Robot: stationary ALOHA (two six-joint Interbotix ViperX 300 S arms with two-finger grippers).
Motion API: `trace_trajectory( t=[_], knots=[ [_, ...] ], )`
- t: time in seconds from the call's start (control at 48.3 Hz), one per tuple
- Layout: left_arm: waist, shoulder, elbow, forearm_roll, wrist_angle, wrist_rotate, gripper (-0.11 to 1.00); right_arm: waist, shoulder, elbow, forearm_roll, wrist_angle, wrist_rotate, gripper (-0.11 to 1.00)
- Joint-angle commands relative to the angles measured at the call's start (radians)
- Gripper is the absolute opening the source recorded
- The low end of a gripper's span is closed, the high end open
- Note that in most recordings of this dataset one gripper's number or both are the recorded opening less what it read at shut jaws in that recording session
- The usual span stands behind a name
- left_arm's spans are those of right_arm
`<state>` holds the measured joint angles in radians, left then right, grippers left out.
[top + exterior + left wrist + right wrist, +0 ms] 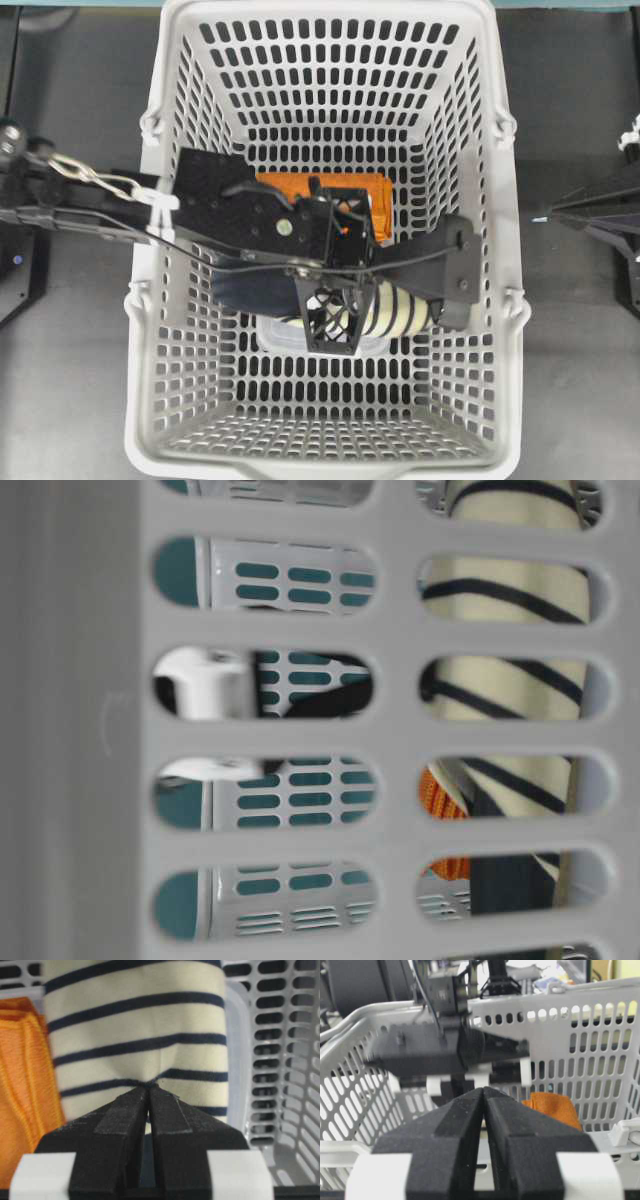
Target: Pick up the slipper from the shopping basket with the left arm.
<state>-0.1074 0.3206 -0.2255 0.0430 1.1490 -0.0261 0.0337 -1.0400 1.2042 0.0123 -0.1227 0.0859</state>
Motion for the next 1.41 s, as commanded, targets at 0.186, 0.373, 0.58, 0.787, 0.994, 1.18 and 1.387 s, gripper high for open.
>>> trace_trajectory(
  t=[0.186,0.373,0.58,0.787,0.994,1.18,1.387],
  knots=[
    [0.002,-0.026,-0.235,0.003,0.199,0.000,0.01,0.002,0.006,-0.008,0.003,-0.005,0.002,0.00],
    [0.002,0.006,-0.400,0.003,0.394,0.003,0.01,0.002,0.006,-0.008,0.003,-0.005,0.002,0.00],
    [0.000,0.051,-0.580,0.003,0.555,0.000,0.01,0.002,0.005,-0.006,0.003,-0.005,0.002,0.00],
    [0.003,0.069,-0.623,0.003,0.571,-0.002,0.01,0.000,0.002,-0.006,0.003,-0.006,0.002,0.00],
    [0.006,0.069,-0.623,0.003,0.577,-0.002,0.01,0.002,-0.005,-0.005,0.003,-0.005,0.002,0.00],
    [0.006,0.069,-0.620,0.005,0.586,-0.011,0.01,0.000,-0.005,-0.006,0.003,-0.005,0.002,0.00],
    [0.009,0.069,-0.620,0.003,0.586,-0.009,0.01,0.002,-0.005,-0.006,0.003,-0.005,0.002,0.00]
  ],
)
